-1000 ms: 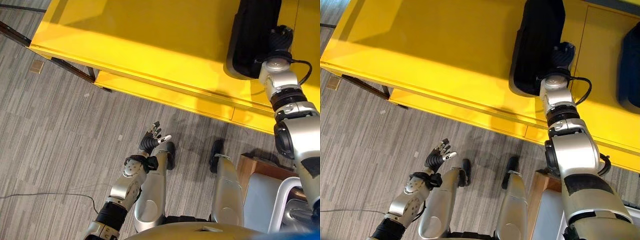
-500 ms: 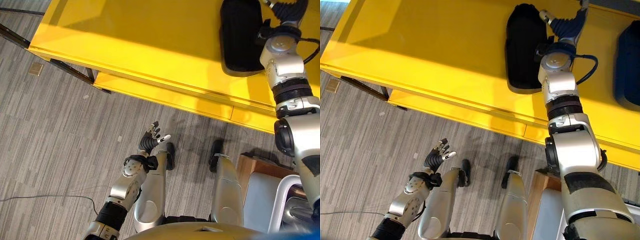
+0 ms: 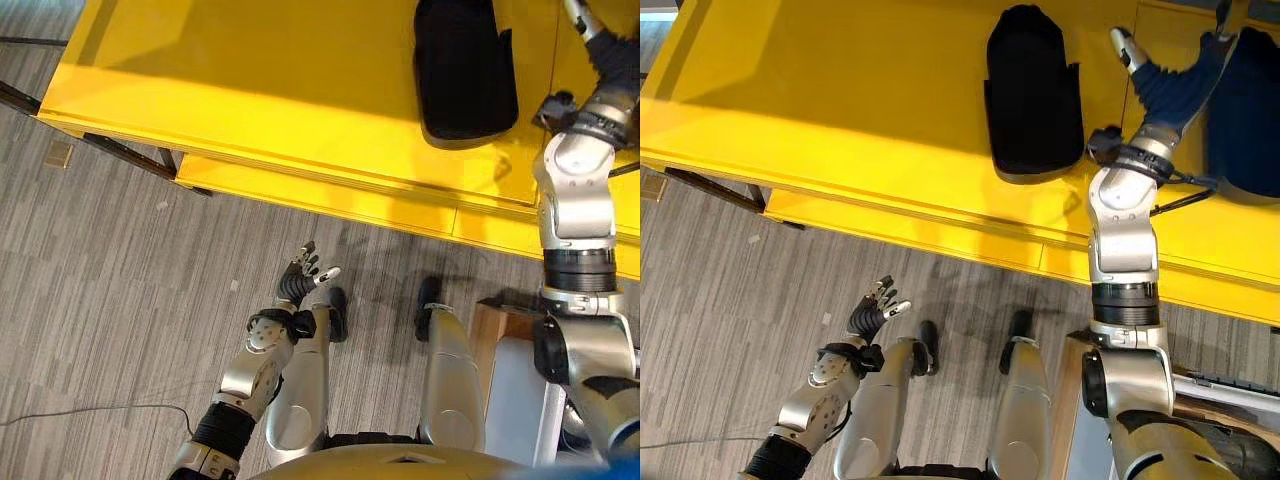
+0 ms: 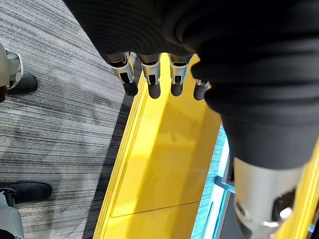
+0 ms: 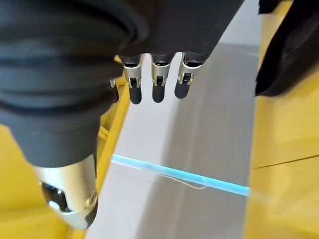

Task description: Move parts from the plastic box to the shelf.

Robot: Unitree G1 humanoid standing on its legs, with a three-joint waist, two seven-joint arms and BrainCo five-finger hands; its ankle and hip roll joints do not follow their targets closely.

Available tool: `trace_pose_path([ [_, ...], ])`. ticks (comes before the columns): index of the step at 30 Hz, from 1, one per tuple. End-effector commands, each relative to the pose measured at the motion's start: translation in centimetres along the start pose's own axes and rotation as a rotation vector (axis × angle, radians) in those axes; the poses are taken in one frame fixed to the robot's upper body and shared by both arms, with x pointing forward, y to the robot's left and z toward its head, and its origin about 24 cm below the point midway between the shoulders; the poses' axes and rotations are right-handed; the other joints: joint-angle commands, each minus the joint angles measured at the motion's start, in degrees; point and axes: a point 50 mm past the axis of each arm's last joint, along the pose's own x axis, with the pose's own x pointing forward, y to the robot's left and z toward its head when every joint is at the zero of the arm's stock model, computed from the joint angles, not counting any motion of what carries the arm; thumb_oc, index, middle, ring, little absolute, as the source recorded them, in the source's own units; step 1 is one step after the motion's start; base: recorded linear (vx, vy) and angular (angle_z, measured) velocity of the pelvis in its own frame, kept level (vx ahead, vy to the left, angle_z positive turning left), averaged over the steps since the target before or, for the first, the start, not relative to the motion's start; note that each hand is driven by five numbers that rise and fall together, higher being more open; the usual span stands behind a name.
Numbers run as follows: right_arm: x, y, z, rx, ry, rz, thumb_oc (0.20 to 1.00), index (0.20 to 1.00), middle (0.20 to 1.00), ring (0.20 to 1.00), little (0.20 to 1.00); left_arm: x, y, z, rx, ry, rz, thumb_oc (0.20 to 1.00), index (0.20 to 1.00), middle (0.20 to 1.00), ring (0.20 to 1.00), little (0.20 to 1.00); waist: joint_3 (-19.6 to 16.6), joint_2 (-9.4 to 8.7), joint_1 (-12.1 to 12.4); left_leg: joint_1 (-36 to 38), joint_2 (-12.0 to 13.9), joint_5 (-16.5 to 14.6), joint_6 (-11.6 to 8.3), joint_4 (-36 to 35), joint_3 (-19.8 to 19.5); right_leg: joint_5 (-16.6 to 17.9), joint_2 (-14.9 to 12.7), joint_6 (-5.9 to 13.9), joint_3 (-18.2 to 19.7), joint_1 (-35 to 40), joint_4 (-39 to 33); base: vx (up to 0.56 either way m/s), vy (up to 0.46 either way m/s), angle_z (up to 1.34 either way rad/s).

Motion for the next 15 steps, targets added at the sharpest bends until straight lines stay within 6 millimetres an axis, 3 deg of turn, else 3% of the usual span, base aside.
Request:
trace_pose_path([
  [1, 0.4, -0.7, 1.3, 0.02, -0.095, 0.015, 1.0, 1.0, 1.0, 1.0, 1.0, -0.8, -0.2, 0.5, -0.009, -0.064, -0.004, 1.0, 1.0, 1.0, 1.0, 1.0, -1.9, 0.15, 0.9, 0.8, 2.2, 0.5, -4.73, -1.4, -6.0, 1.7, -1.6, 1.39, 2.7, 3.3, -1.1, 0.0, 0.0, 0.0],
  [8, -1.5, -0.2, -1.4, 0.033, 0.029, 0.113, 1.0, 1.0, 1.0, 1.0, 1.0, -1.1, 0.1, 0.0, -0.016, -0.046, -0.006, 1.0, 1.0, 1.0, 1.0, 1.0, -2.1, 0.19, 0.7, 0.3, 2.4, 0.9, -4.84, -1.3, -6.1, 1.9, -1.6, 1.36, 2.6, 2.8, -0.8, 0.0, 0.0, 0.0],
  [15, -2.9, 2.0, -4.0, 0.049, 0.155, 0.265, 1.0, 1.0, 1.0, 1.0, 1.0, -1.4, 0.4, -0.3, -0.02, -0.031, -0.011, 1.0, 1.0, 1.0, 1.0, 1.0, -2.3, 0.13, 1.4, -0.2, 2.4, 1.2, -4.91, -1.1, -6.1, 2.3, -1.7, 1.39, 2.5, 2.7, -1.0, 0.0, 0.0, 0.0],
])
